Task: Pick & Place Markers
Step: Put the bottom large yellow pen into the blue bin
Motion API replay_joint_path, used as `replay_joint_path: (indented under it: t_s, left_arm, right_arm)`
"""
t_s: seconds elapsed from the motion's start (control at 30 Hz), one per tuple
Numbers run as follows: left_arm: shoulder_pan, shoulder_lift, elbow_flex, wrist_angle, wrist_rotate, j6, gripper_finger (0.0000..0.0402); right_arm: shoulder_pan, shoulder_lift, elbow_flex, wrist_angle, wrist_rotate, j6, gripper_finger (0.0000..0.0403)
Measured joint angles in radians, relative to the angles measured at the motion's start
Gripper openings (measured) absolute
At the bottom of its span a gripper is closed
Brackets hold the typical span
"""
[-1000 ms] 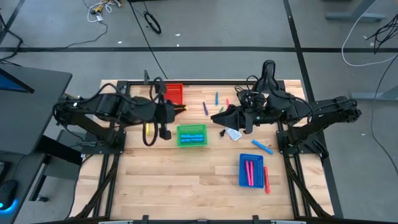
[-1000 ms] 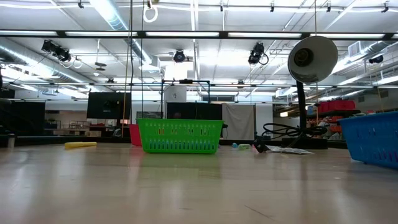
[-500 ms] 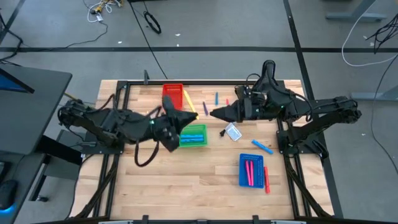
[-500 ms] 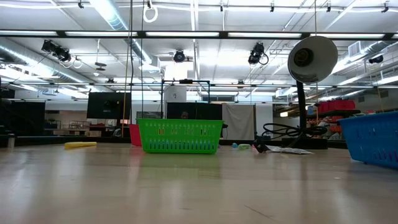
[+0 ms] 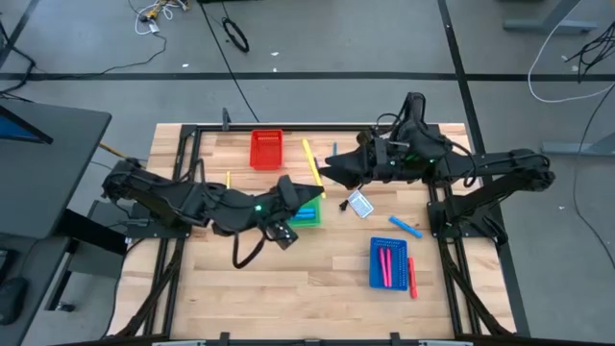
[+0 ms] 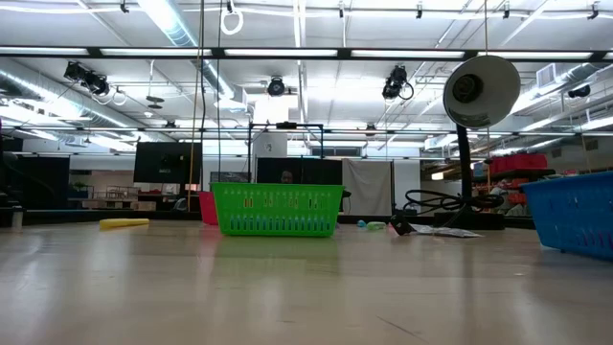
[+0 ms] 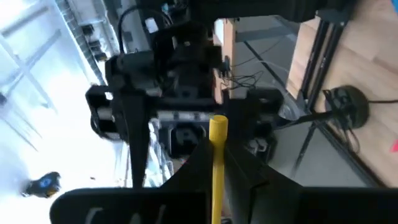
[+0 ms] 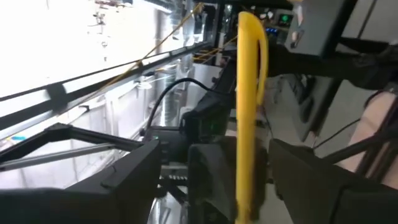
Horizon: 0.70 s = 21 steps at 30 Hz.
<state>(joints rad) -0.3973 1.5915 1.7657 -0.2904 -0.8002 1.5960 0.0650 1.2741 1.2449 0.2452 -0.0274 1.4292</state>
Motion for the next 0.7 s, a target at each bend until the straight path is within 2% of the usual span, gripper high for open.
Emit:
replay_joint_path:
  t_s: [0.23,0.37,0.5,0.7]
  left_arm:
    - [-0.007,0.026,0.000,0.007,0.014,0.034,0.0018]
    - [-0.006,0.029,0.000,0.005,0.002,0.034,0.0018]
    - [-0.007,0.029,0.000,0.011,-0.016,0.034,0.0018]
    - [-0.013,0.027,0.002,0.020,-0.031,0.034,0.0018]
  right_arm:
    - [0.000,0.046,0.000,0.077,-0.026,0.017,0.0294]
    - [0.000,0.058,0.000,0.079,-0.071,0.029,0.0277]
    - [0.000,0.059,0.000,0.081,-0.075,0.013,0.0233]
    - [0.000,0.060,-0.001,0.089,-0.074,0.003,0.0125]
